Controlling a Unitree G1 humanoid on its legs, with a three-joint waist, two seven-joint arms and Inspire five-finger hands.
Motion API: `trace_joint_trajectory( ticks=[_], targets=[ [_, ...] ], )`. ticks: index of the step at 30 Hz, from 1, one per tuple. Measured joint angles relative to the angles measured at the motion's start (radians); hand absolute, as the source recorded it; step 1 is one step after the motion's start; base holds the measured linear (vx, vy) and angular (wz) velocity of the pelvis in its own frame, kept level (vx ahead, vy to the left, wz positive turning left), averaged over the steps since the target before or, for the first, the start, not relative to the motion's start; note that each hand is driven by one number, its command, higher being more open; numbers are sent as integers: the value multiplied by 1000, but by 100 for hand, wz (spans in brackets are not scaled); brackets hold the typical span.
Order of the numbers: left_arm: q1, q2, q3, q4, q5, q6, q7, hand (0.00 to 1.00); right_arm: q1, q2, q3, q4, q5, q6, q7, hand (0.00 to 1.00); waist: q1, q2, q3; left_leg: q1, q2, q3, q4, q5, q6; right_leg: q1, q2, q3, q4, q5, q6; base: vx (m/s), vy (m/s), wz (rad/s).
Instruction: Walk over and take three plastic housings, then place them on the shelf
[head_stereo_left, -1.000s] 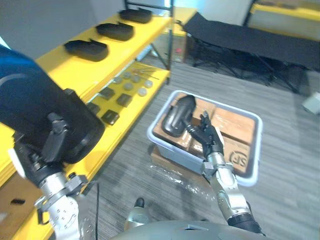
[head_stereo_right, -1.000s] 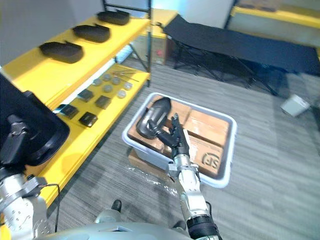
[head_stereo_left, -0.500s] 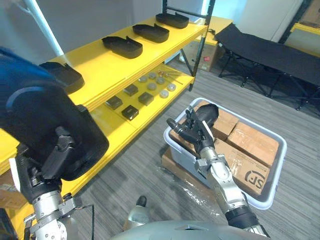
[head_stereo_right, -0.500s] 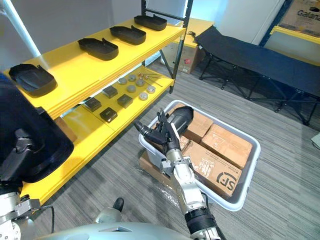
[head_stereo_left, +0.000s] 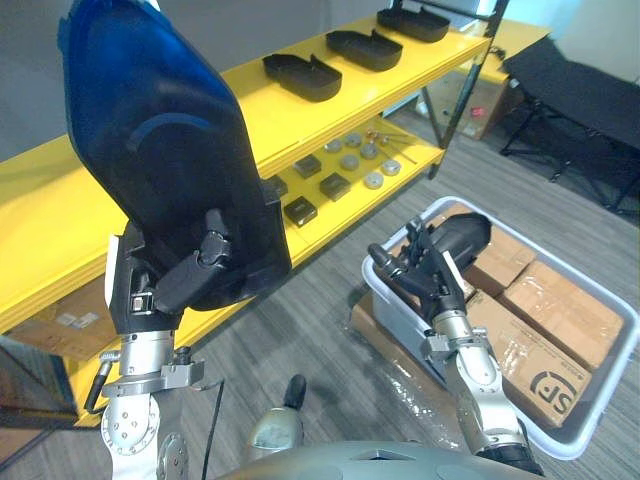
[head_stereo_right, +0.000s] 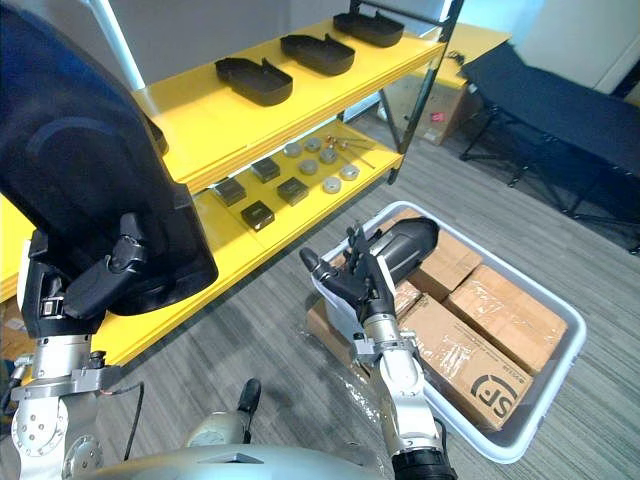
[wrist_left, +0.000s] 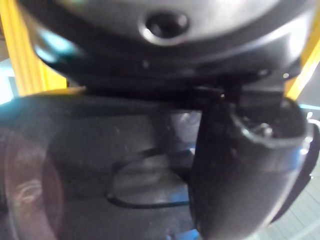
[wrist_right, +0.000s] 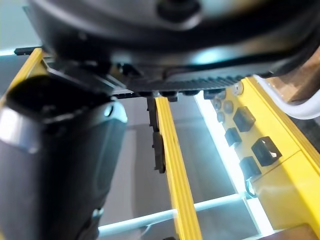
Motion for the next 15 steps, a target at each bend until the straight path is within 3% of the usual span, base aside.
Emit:
trace_joint_trajectory(
  ticks=[5,6,7,8,13,15],
  targets=[
    [35,-13,-5,24,0,0,70,0,-35,-1,-3,-5,-1,0,41,100,4,24,48,5,27,15,32,5,-3,17,28,-10,25,-22,-29,-90,-71,11],
    [40,-14,-5,30,0,0,74,0,-34,-1,-3,-12,0,0,46,100,0,26,58,6,34,48,37,4,4,18,28,-23,38,-34,-37,-166,-37,52],
    [50,-13,-5,36,0,0,76,0,-29,0,-6,-24,0,-1,51,100,-24,27,72,5,39,106,39,-29,51,29,27,-55,55,-51,-39,-165,-31,57],
    [51,-13,-7,43,0,0,75,0,-26,0,-8,-30,0,-1,51,100,-26,27,78,3,43,121,40,-30,56,30,25,-63,64,-56,-39,-144,-6,52],
    [86,-14,-12,59,0,0,94,0,-9,7,-14,-31,8,-36,51,100,-19,20,90,-24,49,226,82,-48,68,39,-9,-81,71,-76,-24,-35,58,25],
    [91,-14,7,59,-1,0,95,0,-9,28,-18,-31,7,-51,40,100,-7,4,83,-51,11,245,132,-72,63,46,-44,-78,64,-87,-1,112,133,18]
  ],
)
